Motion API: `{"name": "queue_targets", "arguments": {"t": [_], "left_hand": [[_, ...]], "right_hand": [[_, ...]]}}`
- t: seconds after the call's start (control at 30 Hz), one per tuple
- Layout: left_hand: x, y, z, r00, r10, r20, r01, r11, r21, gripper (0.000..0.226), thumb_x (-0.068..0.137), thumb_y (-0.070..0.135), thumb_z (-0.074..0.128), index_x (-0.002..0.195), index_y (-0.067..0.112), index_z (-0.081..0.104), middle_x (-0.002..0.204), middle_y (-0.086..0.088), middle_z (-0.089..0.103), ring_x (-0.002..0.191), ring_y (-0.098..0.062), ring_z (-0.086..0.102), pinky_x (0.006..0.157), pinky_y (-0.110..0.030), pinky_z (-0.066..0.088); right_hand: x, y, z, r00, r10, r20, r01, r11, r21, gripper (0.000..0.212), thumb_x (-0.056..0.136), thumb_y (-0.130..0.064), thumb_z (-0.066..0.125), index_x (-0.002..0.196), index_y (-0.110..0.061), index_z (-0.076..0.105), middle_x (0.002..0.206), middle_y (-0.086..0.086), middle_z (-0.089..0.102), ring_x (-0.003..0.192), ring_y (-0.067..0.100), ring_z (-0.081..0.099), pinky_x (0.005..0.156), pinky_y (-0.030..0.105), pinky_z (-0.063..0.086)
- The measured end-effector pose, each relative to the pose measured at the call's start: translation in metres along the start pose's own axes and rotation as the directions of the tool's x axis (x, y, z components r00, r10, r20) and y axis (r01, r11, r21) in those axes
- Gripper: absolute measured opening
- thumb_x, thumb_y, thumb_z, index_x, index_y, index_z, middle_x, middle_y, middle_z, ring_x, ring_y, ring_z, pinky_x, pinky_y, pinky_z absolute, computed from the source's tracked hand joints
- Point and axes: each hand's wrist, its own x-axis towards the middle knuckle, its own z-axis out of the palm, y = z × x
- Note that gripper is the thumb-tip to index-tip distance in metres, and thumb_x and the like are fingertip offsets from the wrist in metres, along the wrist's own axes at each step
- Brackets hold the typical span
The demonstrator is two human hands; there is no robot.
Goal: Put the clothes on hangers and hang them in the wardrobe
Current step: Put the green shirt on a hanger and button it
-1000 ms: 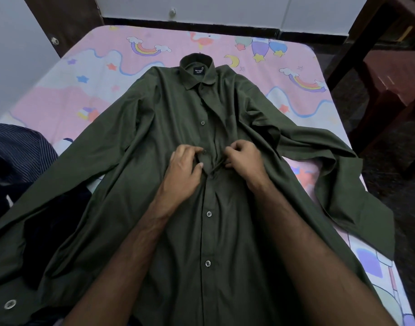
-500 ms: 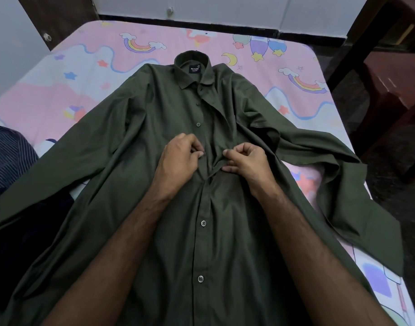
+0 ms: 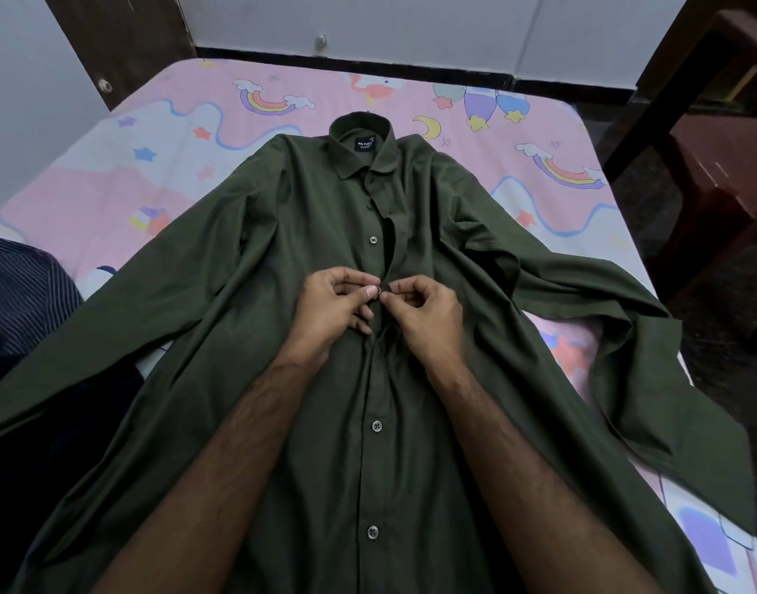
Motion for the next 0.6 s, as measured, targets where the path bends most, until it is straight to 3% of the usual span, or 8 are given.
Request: {"name": "queue_targets", "arguments": {"t": [0.27, 0.4, 0.5, 0.6], "left_hand": [[-0.001, -0.003, 0.004, 0.998, 0.035, -0.045, -0.034, 0.999, 0.027, 0.008, 0.089, -0.006, 0.068, 0.088, 0.002, 0.066, 0.069, -0.015, 0.061, 0.044, -0.008, 0.055, 0.036, -0.025, 0.049], [0.004, -0.008, 0.006, 0.994, 0.057, -0.096, -0.05, 0.996, 0.078, 0.01, 0.091, 0.0, 0.068, 0.084, 0.007, 0.068, 0.067, -0.017, 0.064, 0.041, -0.015, 0.051, 0.033, -0.022, 0.041], [0.005, -0.01, 0.005, 0.989, 0.09, -0.119, -0.074, 0.988, 0.134, 0.019, 0.095, 0.024, 0.067, 0.081, 0.012, 0.07, 0.068, -0.018, 0.068, 0.04, -0.02, 0.045, 0.037, -0.021, 0.033], [0.005, -0.01, 0.007, 0.983, 0.128, -0.132, -0.095, 0.968, 0.231, 0.015, 0.086, 0.027, 0.078, 0.078, 0.017, 0.072, 0.059, 0.002, 0.065, 0.041, -0.002, 0.049, 0.043, -0.019, 0.037]], "right_hand": [[-0.002, 0.005, 0.002, 1.0, -0.025, 0.007, 0.025, 0.998, 0.064, 0.008, 0.085, -0.021, 0.078, 0.091, -0.015, 0.079, 0.077, -0.005, 0.076, 0.071, 0.003, 0.069, 0.067, 0.017, 0.052], [-0.002, 0.011, -0.003, 0.997, -0.039, 0.065, 0.027, 0.984, 0.175, 0.016, 0.089, -0.025, 0.066, 0.091, -0.02, 0.081, 0.082, -0.006, 0.077, 0.078, 0.007, 0.07, 0.076, 0.034, 0.056], [0.0, 0.014, -0.002, 0.997, -0.045, 0.068, 0.034, 0.988, 0.153, 0.008, 0.088, -0.018, 0.072, 0.089, -0.018, 0.08, 0.081, -0.007, 0.077, 0.074, 0.003, 0.068, 0.071, 0.024, 0.051], [0.0, 0.013, 0.001, 0.998, -0.038, 0.043, 0.032, 0.99, 0.135, 0.006, 0.084, -0.019, 0.079, 0.08, -0.017, 0.075, 0.072, -0.005, 0.074, 0.065, 0.003, 0.064, 0.065, 0.021, 0.049]]}}
